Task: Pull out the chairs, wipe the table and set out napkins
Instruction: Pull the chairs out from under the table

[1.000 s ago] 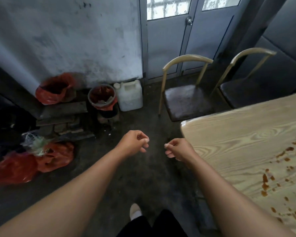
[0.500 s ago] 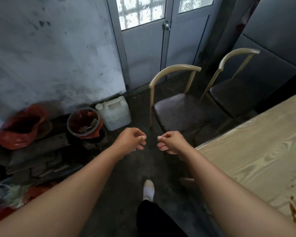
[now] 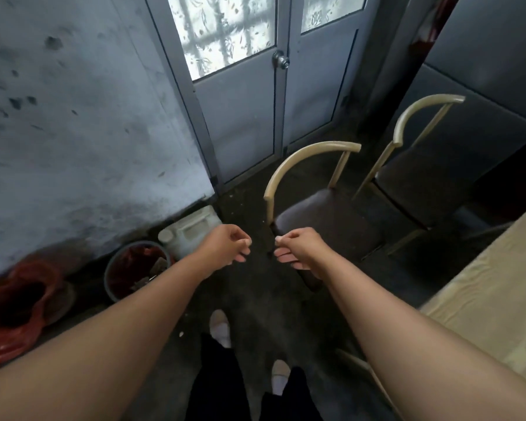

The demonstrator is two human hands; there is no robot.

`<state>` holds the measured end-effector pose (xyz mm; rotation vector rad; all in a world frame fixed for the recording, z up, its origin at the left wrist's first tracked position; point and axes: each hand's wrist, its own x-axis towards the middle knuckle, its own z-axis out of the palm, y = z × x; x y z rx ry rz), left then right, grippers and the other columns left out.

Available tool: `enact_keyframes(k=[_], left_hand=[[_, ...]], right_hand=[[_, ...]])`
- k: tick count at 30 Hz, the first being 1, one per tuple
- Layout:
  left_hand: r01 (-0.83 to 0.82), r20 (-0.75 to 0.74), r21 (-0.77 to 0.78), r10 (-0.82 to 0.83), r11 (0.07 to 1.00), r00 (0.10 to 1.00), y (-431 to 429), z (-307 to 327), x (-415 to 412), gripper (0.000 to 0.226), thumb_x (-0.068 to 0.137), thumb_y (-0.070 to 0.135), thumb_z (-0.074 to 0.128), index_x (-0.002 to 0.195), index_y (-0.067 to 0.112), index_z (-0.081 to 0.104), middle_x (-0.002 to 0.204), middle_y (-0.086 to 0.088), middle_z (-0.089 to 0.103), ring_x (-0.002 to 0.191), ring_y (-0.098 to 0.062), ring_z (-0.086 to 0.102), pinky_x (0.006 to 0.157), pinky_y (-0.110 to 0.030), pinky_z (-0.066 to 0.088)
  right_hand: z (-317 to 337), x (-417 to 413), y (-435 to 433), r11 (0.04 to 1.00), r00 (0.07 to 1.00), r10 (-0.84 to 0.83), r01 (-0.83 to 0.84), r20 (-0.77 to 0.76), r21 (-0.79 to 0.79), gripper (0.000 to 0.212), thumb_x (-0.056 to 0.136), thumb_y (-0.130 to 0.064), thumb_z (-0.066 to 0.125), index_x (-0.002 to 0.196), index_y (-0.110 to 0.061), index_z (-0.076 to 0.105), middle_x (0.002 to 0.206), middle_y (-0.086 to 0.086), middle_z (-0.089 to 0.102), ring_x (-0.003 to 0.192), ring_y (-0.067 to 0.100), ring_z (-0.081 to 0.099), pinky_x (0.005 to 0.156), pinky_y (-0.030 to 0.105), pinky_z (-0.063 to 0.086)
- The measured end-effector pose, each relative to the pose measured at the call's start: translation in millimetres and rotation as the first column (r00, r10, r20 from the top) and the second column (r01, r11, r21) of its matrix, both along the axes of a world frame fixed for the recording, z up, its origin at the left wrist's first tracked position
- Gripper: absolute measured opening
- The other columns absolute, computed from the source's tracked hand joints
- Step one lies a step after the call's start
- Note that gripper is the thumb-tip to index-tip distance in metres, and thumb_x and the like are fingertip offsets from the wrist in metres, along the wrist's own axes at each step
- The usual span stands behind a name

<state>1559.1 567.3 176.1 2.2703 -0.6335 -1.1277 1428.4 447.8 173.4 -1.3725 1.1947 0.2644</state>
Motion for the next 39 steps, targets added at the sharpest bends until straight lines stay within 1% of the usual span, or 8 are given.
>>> enact_keyframes(k=[4,8,11,15,18,30,35,39], left_hand=[[0.11,-0.003,0.01,-0.11,0.994,0.994,-37,-7,49,0.007,0.095,0.025,0.057,0.093,0.023,0.062,0.091,0.0,0.072,0.076,-0.01,0.069,0.059,-0.02,0.048],[0.216,0.002,0.028,-0.216,0.976,0.976,-77,-7,106,0.007,0.095,0.025,0.057,0.097,0.021,0.063,0.091,0.0,0.072,0.077,-0.01,0.07,0.062,-0.022,0.05],[0.283,-0.015,0.055,-0.283,0.957,0.959,-106,-7,142,0.008,0.096,0.024,0.056,0.098,0.019,0.062,0.092,-0.002,0.071,0.081,-0.015,0.071,0.073,-0.03,0.055],[0.396,-0.016,0.107,-0.397,0.912,0.918,-151,-15,170,0.011,0.096,0.025,0.055,0.102,0.02,0.062,0.095,-0.001,0.071,0.082,-0.014,0.071,0.076,-0.03,0.056],[0.453,-0.053,0.117,-0.449,0.884,0.892,-184,-22,173,0.011,0.096,0.025,0.056,0.104,0.021,0.063,0.096,0.0,0.071,0.082,-0.012,0.07,0.075,-0.03,0.056],[0.479,-0.021,0.172,-0.483,0.861,0.875,-311,-75,171,0.02,0.092,0.023,0.062,0.111,0.019,0.059,0.102,-0.004,0.067,0.082,-0.012,0.067,0.054,-0.022,0.045],[0.497,0.074,0.189,-0.517,0.847,0.853,-360,-95,172,0.043,0.09,0.028,0.064,0.129,0.02,0.048,0.104,0.0,0.061,0.079,-0.009,0.057,0.054,-0.021,0.036],[0.519,0.126,0.227,-0.554,0.824,0.823,-399,-119,176,0.062,0.091,0.029,0.063,0.145,0.018,0.034,0.107,0.001,0.053,0.07,-0.005,0.046,0.051,-0.02,0.031]], right_hand=[[10,40,-28,0.994,0.995,-0.095,0.096,-0.021,0.057,0.024,0.1,-0.029,0.052,0.105,-0.011,0.066,0.1,0.004,0.069,0.092,0.015,0.064,0.07,0.024,0.045],[11,82,-52,0.95,0.962,-0.27,0.274,-0.048,0.147,0.029,0.101,-0.027,0.048,0.115,-0.007,0.065,0.123,0.009,0.067,0.099,0.016,0.062,0.106,0.033,0.044],[6,109,-60,0.883,0.908,-0.412,0.418,-0.075,0.215,0.033,0.101,-0.026,0.047,0.123,-0.007,0.063,0.128,0.009,0.065,0.097,0.015,0.062,0.109,0.034,0.041],[-10,132,-77,0.818,0.854,-0.512,0.519,-0.098,0.248,0.033,0.101,-0.027,0.048,0.123,-0.007,0.063,0.093,0.0,0.067,0.071,0.008,0.058,0.099,0.03,0.045],[-18,136,-90,0.805,0.835,-0.539,0.55,-0.111,0.223,0.033,0.101,-0.028,0.048,0.121,-0.007,0.064,0.08,-0.002,0.062,0.07,0.008,0.057,0.096,0.029,0.046],[-74,136,-185,0.74,0.776,-0.618,0.628,-0.127,0.241,0.024,0.098,-0.023,0.055,0.117,-0.011,0.062,0.111,0.007,0.07,0.103,0.02,0.067,0.087,0.035,0.05],[-93,151,-217,0.757,0.796,-0.577,0.605,-0.182,0.247,0.027,0.096,-0.026,0.057,0.118,-0.014,0.064,0.114,0.005,0.07,0.101,0.018,0.067,0.091,0.033,0.051],[-113,164,-237,0.746,0.773,-0.626,0.631,-0.1,0.214,0.024,0.094,-0.024,0.06,0.115,-0.016,0.065,0.115,0.008,0.069,0.083,0.013,0.065,0.072,0.027,0.052]])
